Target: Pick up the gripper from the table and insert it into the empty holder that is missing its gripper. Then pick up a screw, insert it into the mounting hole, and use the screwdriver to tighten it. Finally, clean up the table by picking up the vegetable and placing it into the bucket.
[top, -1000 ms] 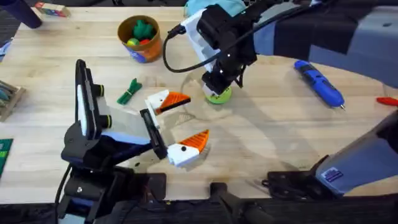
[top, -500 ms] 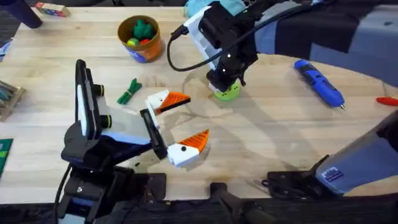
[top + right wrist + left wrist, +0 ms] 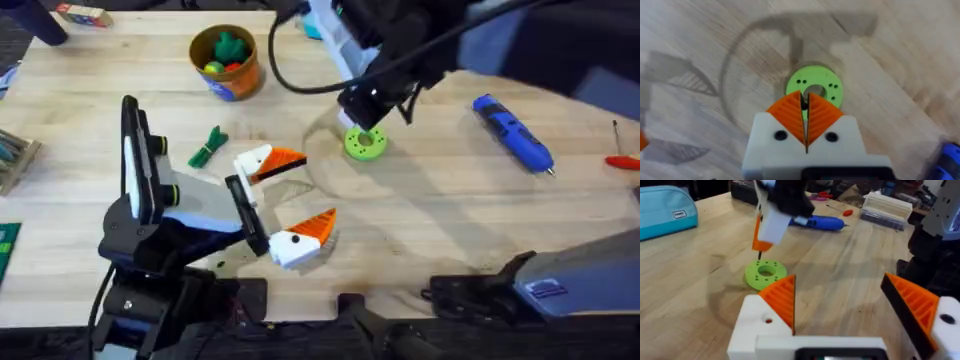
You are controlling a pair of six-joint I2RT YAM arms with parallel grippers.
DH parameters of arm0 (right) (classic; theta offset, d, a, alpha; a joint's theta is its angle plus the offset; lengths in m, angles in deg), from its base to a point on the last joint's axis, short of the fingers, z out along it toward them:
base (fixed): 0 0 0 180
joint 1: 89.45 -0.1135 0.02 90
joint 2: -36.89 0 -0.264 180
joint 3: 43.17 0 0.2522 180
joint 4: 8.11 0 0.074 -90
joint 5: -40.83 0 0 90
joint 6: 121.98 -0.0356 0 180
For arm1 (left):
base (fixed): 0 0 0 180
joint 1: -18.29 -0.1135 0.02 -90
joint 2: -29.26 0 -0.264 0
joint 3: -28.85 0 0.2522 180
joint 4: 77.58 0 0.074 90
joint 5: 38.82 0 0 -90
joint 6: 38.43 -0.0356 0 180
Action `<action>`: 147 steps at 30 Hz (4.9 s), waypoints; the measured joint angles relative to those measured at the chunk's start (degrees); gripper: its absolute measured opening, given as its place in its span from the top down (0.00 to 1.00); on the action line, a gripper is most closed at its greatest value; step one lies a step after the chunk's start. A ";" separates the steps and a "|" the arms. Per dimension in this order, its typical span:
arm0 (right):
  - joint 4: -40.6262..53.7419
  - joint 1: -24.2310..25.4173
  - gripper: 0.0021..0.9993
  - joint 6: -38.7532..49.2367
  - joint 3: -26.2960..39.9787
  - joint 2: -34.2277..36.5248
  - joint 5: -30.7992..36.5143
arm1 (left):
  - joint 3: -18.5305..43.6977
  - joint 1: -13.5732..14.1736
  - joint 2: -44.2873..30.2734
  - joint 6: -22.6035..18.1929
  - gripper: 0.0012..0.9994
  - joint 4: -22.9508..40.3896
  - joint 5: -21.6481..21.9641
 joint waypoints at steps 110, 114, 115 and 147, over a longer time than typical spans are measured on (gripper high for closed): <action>24.96 -18.45 1.00 -0.85 39.18 16.07 -16.02 | 0.00 0.00 -0.04 -0.26 0.02 0.07 0.16; 24.97 -18.45 1.00 -0.87 39.18 16.07 -16.50 | 0.00 0.00 -0.04 -0.31 0.02 0.06 0.16; 25.00 -18.46 1.00 -0.87 39.18 16.07 -16.87 | 0.00 0.00 -0.02 -0.43 0.02 0.04 0.16; 25.02 -15.41 0.03 -0.63 39.68 15.40 -15.35 | 0.00 0.00 -0.02 -0.77 0.02 0.02 0.38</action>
